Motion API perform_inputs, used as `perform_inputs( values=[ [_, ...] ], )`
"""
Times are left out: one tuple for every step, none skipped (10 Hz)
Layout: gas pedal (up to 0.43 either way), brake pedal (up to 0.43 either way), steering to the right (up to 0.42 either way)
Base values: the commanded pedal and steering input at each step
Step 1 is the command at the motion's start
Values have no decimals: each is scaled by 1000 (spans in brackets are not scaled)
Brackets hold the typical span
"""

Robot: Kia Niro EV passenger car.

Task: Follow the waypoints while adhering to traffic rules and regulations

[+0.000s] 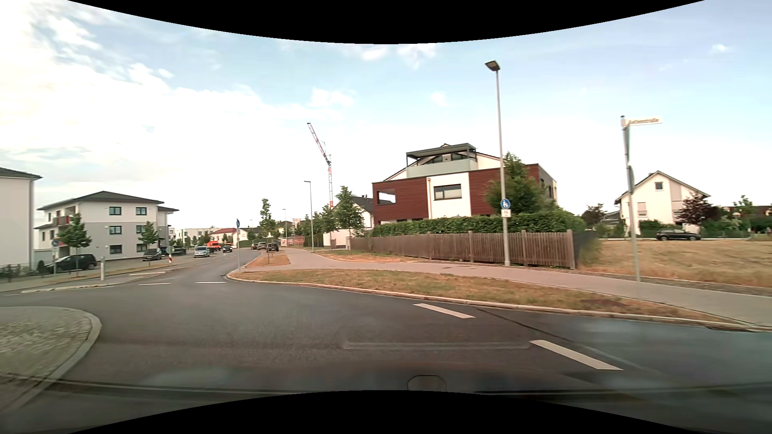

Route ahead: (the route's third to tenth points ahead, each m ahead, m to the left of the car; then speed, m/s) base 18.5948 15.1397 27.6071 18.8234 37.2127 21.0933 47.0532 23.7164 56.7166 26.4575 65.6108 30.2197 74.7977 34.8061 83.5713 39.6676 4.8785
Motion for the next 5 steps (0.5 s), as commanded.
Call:
perform_inputs(
  values=[
    [87,0,-369],
    [87,0,-370],
    [87,0,-370],
    [87,0,-367],
    [87,0,-362]
  ],
)
